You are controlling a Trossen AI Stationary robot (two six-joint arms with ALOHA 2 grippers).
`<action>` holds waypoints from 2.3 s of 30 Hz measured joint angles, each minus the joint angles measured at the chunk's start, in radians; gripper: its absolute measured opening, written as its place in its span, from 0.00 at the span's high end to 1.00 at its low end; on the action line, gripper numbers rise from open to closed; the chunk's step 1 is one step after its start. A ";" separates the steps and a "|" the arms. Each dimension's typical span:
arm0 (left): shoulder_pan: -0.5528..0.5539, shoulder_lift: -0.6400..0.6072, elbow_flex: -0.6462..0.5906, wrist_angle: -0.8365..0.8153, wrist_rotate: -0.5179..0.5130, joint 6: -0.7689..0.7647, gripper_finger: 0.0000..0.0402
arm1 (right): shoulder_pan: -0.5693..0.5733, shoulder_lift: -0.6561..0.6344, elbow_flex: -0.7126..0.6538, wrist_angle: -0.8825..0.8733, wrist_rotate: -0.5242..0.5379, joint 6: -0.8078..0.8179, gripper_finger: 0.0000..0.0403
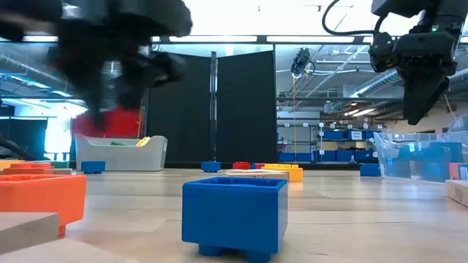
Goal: Sort blocks by size
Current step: Put the large red game piece into the gray bin, then put the brown block into the black bin
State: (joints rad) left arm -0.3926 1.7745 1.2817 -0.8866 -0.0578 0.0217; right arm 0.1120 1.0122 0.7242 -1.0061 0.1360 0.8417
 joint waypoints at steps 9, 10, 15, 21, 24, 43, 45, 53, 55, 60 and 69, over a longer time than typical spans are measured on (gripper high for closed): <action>0.396 -0.410 -0.222 0.012 -0.075 0.053 0.64 | 0.000 0.000 0.000 0.007 0.000 0.019 0.46; 0.452 -0.448 -0.249 0.013 -0.080 0.040 0.64 | 0.000 0.000 0.000 0.007 0.000 0.023 0.46; 0.730 -0.567 -0.342 0.063 -0.090 -0.049 0.64 | 0.000 0.000 0.000 0.009 0.000 0.056 0.46; 0.998 -0.585 -0.349 0.125 -0.089 -0.134 0.64 | 0.000 -0.001 0.000 0.006 -0.040 0.155 0.46; 1.107 -0.566 -0.348 0.137 -0.089 -0.182 0.64 | -0.001 -0.001 0.000 0.007 -0.058 0.210 0.46; 1.304 -0.444 -0.347 0.159 -0.098 -0.211 0.26 | 0.001 -0.001 0.249 -0.068 -0.024 0.363 0.46; 1.303 -0.445 -0.343 0.167 -0.098 -0.210 0.25 | 0.010 0.004 0.291 -0.068 -0.012 0.353 0.47; 1.301 -0.446 -0.288 0.160 -0.098 -0.210 0.25 | 0.094 0.166 0.459 -0.071 0.027 0.224 0.52; 1.301 -0.446 -0.273 0.161 -0.098 -0.209 0.25 | 0.119 0.233 0.502 -0.077 0.027 0.172 0.53; 1.301 -0.446 -0.257 0.172 -0.097 -0.209 0.25 | 0.183 0.389 0.578 -0.113 -0.023 0.059 0.53; 1.301 -0.446 -0.257 0.178 -0.097 -0.152 0.25 | 0.319 0.568 0.585 -0.131 -0.305 0.334 0.53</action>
State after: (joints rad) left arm 0.9081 1.3281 1.0248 -0.7082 -0.1551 -0.1299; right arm 0.4306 1.5798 1.3090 -1.1372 -0.1692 1.1758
